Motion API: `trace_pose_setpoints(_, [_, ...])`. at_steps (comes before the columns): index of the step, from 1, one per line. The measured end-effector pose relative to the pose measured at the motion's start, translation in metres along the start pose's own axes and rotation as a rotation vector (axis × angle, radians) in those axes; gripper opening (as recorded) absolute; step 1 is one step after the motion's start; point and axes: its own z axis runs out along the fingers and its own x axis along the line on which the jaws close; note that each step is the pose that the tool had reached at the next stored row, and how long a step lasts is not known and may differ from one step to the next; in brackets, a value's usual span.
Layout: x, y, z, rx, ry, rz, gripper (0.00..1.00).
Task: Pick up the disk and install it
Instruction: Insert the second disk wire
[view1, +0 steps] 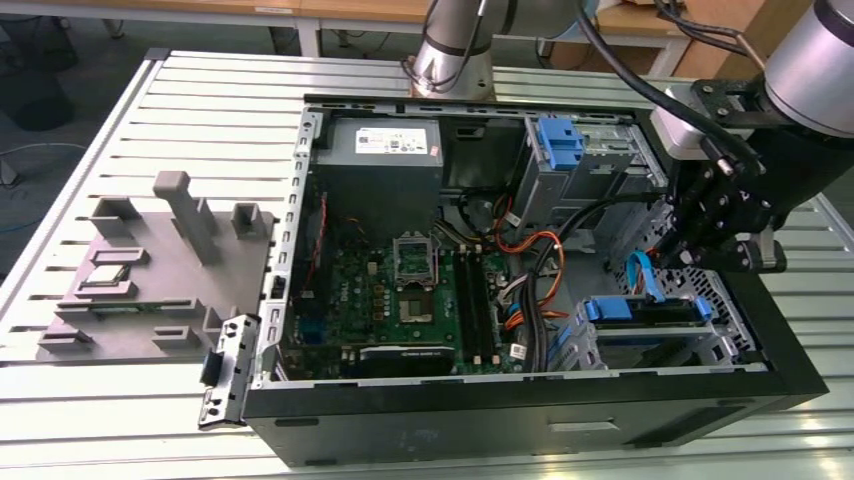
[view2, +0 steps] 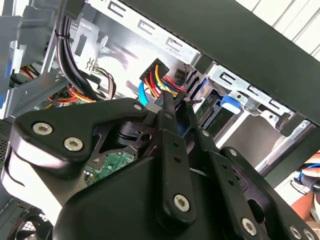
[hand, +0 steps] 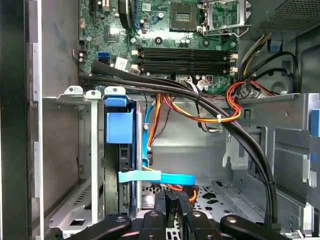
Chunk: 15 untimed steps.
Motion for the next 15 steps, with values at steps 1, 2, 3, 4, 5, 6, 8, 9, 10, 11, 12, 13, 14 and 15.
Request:
trace_pose_setpoints(1, [0.0, 0.0, 0.0, 0.0, 0.0, 0.0, 0.24])
trace_pose_setpoints(2, [0.0001, 0.0, 0.0, 0.0002, 0.0003, 0.003, 0.24])
trace_pose_setpoints(3, [0.0003, 0.0001, 0.0, 0.0006, 0.0008, 0.008, 0.24])
trace_pose_setpoints(4, [0.0003, 0.0001, 0.0, 0.0011, 0.0011, 0.017, 0.24])
trace_pose_setpoints(5, [0.0004, 0.0001, 0.0, 0.0019, 0.0016, 0.027, 0.24])
trace_pose_setpoints(6, [0.0004, 0.0001, 0.0, 0.0028, 0.002, 0.042, 0.24])
trace_pose_setpoints(8, [0.0004, 0.0, 0.0001, 0.0046, 0.0026, 0.067, 0.24])
trace_pose_setpoints(9, [0.0004, 0.0001, 0.0, 0.0046, 0.0027, 0.069, 0.24])
trace_pose_setpoints(10, [0.0004, 0.0001, 0.0, 0.0047, 0.0028, 0.069, 0.24])
trace_pose_setpoints(11, [0.0004, 0.0, 0.0, 0.0047, 0.0028, 0.069, 0.24])
trace_pose_setpoints(12, [0.0004, 0.0001, 0.0, 0.0047, 0.0028, 0.069, 0.24])
trace_pose_setpoints(13, [0.0004, 0.0001, 0.0, 0.0047, 0.0028, 0.069, 0.24])
trace_pose_setpoints(14, [0.0004, 0.0001, 0.0, 0.0047, 0.0028, 0.07, 0.24])
trace_pose_setpoints(15, [0.0004, 0.0001, 0.0, 0.0047, 0.0028, 0.07, 0.24])
